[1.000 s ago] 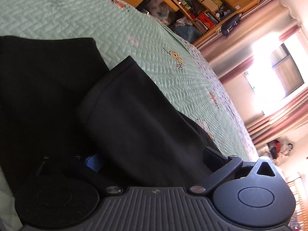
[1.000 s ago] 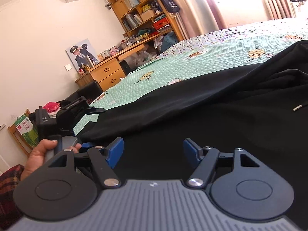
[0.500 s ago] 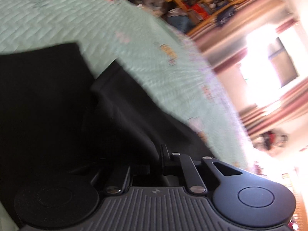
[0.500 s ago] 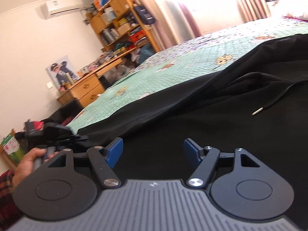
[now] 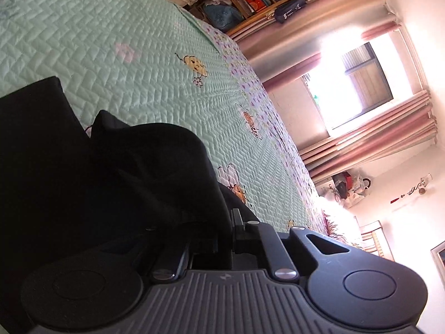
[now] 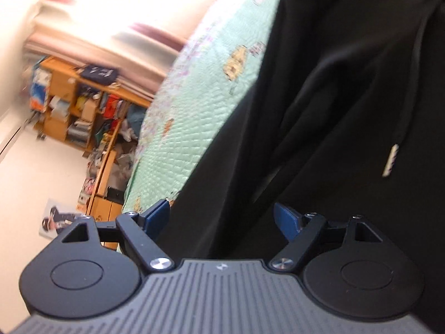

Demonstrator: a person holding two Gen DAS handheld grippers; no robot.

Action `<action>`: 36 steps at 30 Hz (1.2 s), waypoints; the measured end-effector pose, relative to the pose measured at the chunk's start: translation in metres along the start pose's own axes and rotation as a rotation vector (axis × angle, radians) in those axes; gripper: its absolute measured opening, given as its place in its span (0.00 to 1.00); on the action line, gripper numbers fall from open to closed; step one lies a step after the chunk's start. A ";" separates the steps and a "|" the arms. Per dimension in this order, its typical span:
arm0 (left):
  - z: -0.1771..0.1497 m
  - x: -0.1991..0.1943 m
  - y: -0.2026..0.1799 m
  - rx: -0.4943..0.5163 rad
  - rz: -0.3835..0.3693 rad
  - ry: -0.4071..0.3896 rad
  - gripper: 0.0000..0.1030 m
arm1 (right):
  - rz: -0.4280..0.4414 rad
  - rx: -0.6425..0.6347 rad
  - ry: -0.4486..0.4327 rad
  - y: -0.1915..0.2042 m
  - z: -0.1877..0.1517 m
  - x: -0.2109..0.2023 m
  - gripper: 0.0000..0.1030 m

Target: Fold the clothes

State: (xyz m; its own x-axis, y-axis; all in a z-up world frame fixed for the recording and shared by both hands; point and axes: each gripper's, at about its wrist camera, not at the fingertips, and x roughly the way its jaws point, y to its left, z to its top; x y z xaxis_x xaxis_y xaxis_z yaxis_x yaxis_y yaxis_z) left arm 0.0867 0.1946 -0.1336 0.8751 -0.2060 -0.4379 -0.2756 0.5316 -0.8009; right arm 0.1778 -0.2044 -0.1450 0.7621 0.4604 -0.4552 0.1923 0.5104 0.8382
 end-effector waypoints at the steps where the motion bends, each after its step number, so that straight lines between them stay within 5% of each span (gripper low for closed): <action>1: 0.003 0.001 0.003 -0.007 -0.001 0.002 0.08 | 0.005 -0.004 -0.007 0.001 0.000 0.005 0.79; 6: 0.011 0.005 0.017 -0.057 -0.017 0.023 0.08 | -0.024 -0.044 -0.005 0.008 0.001 0.028 0.65; 8: 0.014 0.007 0.022 -0.078 -0.022 0.033 0.08 | -0.084 -0.060 -0.003 0.011 0.000 0.035 0.30; 10: 0.018 0.007 0.026 -0.095 -0.030 0.043 0.08 | -0.114 -0.079 -0.003 0.014 0.001 0.034 0.16; 22: 0.083 0.040 -0.005 0.001 -0.045 0.132 0.08 | -0.065 -0.165 -0.054 0.048 0.011 0.021 0.10; 28: 0.120 -0.023 -0.045 0.195 -0.201 0.082 0.10 | 0.015 -0.249 -0.089 0.092 -0.011 -0.026 0.10; 32: 0.097 -0.066 0.012 0.240 -0.101 0.093 0.15 | 0.062 -0.333 -0.044 0.097 -0.062 -0.066 0.10; 36: 0.055 -0.061 0.112 0.108 0.058 0.175 0.10 | -0.055 -0.332 0.104 0.040 -0.108 -0.059 0.10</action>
State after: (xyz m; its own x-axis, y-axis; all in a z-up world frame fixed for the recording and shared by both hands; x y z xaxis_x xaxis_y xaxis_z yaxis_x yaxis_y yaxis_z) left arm 0.0241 0.3115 -0.1742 0.7738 -0.3072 -0.5540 -0.2709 0.6301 -0.7277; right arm 0.0738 -0.1327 -0.1168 0.6861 0.4885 -0.5391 0.0065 0.7369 0.6760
